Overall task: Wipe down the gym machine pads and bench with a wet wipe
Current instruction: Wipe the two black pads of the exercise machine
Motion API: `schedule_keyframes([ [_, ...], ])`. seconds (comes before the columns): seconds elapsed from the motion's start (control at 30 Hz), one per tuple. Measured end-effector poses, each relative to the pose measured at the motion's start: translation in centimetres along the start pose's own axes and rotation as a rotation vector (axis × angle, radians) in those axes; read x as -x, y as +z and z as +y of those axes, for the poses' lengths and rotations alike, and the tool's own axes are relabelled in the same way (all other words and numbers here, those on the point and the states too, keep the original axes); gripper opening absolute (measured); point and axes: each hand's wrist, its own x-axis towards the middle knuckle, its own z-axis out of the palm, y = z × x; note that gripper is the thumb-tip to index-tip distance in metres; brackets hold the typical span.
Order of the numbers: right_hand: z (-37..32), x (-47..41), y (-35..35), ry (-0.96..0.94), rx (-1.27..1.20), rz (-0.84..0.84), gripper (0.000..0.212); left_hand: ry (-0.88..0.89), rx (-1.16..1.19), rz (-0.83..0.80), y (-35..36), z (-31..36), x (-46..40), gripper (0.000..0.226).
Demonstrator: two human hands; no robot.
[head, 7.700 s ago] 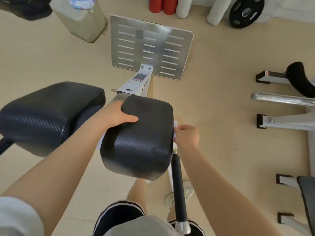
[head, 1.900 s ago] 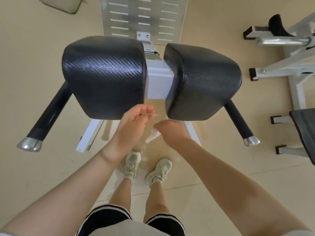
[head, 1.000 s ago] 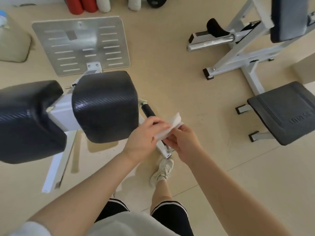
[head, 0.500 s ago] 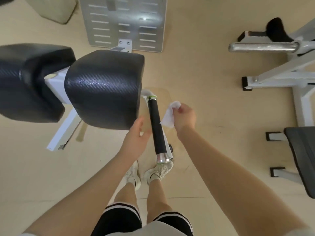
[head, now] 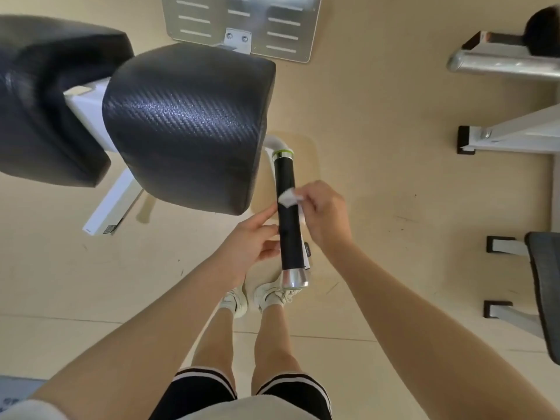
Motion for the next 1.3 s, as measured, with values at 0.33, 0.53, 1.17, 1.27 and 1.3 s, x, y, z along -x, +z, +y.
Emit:
schedule_keyframes([
  [0.33,-2.9,5.1,-4.1,-0.024,0.061,-0.348,0.029,-0.099,0.175,-0.019,0.1,0.8,0.5,0.031],
  [0.53,-3.9,-5.4,-0.8,-0.037,0.243,-0.181,0.02,-0.127,0.211,-0.008,-0.9,0.3,-0.3,0.033],
  [1.17,-5.2,3.9,-3.5,-0.178,0.493,-0.834,0.028,-0.059,0.102,0.032,-0.7,0.1,1.9,0.045],
  [1.27,-5.0,5.1,-5.0,0.087,0.176,-0.677,0.029,-0.032,0.082,0.048,0.0,0.3,2.4,0.042],
  [1.3,-4.5,4.4,-5.0,0.197,0.088,-0.539,0.028,-0.031,0.087,0.054,0.1,0.3,2.4,0.041],
])
